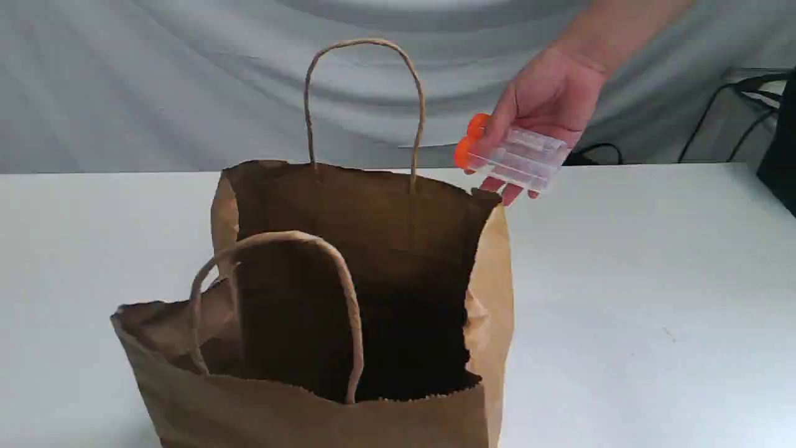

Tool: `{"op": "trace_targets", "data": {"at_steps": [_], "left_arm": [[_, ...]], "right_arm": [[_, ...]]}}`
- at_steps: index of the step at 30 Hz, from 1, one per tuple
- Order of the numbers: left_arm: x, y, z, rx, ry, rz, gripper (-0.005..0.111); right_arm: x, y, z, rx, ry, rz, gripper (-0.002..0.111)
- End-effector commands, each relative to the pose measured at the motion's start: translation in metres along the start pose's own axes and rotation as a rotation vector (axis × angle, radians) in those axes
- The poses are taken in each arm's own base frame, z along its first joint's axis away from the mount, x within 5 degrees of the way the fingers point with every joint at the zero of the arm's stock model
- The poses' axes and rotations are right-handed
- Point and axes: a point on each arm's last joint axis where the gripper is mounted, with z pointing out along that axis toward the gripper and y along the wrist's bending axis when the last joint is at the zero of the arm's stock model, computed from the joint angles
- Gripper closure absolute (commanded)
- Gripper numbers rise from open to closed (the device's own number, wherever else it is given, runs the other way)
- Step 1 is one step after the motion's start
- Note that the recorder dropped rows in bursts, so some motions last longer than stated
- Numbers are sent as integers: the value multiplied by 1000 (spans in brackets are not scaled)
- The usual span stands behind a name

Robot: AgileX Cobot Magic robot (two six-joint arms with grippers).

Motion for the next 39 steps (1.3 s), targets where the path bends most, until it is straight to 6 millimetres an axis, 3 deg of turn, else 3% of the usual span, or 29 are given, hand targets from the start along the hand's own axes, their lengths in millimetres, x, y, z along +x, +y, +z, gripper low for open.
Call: {"op": "trace_targets", "data": {"at_steps": [1,27,39], "left_arm": [[1,0,0,-2,0,-2,107],[1,0,0,0,-1,-16,107],[-4,-4,-1,37,-32,-175,107]], "right_arm": [[1,-1,0,5,0,-25,108],[1,-1,0,5,1,-23,108],[1,-1,0,5,1,-23,108]]}}
